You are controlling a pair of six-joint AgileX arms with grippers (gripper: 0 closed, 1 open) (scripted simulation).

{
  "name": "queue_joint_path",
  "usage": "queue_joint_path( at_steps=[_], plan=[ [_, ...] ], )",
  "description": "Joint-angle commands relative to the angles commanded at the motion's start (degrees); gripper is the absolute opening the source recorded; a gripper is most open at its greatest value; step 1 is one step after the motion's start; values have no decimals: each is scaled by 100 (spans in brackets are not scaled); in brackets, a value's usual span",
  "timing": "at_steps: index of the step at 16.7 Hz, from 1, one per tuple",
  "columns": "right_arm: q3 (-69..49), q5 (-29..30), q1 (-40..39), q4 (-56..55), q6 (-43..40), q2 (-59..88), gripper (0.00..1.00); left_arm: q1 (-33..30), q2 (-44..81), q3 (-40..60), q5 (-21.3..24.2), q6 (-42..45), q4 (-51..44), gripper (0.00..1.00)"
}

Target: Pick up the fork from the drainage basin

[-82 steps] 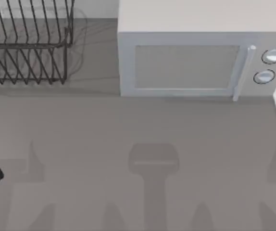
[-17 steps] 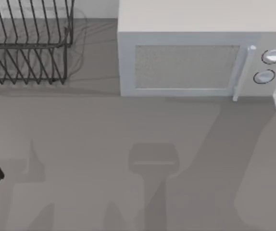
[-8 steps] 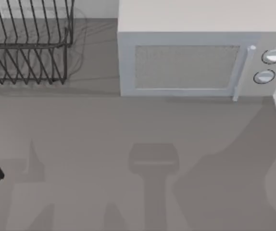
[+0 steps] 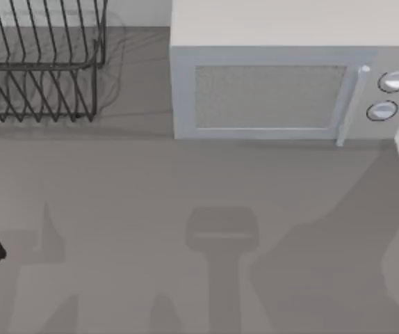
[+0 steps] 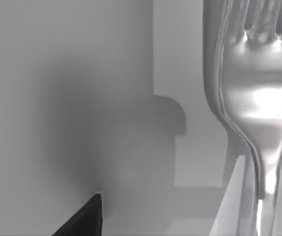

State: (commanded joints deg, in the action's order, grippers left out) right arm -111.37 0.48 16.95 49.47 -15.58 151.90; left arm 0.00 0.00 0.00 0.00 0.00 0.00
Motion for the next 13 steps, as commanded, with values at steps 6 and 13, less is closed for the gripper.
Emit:
queue_joint_path(
  at_steps=[6, 13],
  plan=[
    [0, 0, 0, 0, 0, 0, 25, 0, 0, 0, 0, 0, 0, 100],
    [0, 0, 0, 0, 0, 0, 0, 0, 0, 0, 0, 0, 0, 100]
  ],
)
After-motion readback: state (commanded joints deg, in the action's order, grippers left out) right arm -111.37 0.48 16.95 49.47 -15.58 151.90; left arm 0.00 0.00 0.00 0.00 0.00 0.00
